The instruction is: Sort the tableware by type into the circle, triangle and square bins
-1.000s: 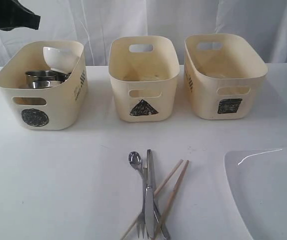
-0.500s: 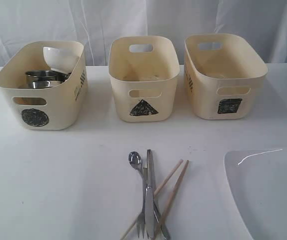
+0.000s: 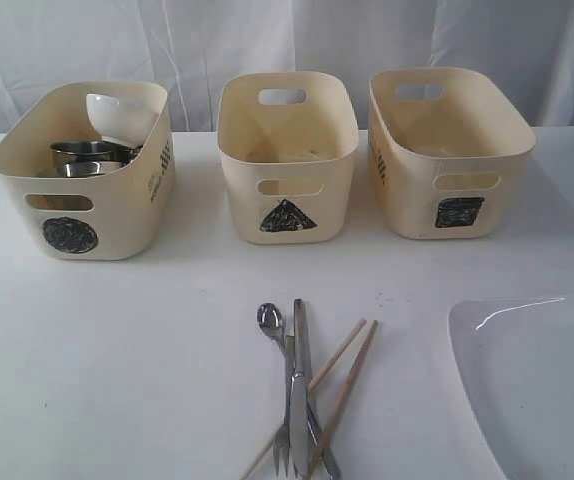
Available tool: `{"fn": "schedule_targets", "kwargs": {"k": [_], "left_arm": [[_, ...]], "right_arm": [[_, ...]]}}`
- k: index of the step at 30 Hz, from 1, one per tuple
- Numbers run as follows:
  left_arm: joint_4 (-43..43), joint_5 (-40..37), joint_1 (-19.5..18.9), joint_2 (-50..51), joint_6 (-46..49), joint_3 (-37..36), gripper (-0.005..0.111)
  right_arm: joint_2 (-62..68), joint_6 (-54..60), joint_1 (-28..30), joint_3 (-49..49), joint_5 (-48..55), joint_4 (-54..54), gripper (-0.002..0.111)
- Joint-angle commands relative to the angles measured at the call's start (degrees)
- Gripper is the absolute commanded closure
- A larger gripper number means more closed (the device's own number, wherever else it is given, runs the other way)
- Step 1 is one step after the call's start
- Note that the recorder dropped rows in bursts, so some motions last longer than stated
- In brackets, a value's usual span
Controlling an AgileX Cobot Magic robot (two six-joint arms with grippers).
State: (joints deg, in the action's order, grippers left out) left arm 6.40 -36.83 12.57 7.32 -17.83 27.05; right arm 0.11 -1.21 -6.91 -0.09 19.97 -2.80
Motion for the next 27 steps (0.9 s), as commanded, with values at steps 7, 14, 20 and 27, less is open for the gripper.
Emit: {"fn": "schedule_targets", "kwargs": {"k": [7, 14, 20, 27], "left_arm": [[9.0, -3.5, 0.1, -7.2, -6.9, -0.6, 0.107], [9.0, -3.5, 0.1, -7.2, -6.7, -0.6, 0.107], [10.0, -3.6, 0.1, -7.2, -5.7, -0.6, 0.107], [14.5, -5.6, 0.1, -7.3, -5.3, -0.6, 0.107]], "right_arm": [[-0.1, -0.1, 0.0, 0.1, -0.3, -0.1, 0.108], [-0.1, -0.1, 0.0, 0.1, -0.3, -0.1, 0.108], [-0.1, -0.1, 0.0, 0.1, -0.3, -0.1, 0.108], [-0.1, -0.1, 0.0, 0.1, -0.3, -0.1, 0.108]]}}
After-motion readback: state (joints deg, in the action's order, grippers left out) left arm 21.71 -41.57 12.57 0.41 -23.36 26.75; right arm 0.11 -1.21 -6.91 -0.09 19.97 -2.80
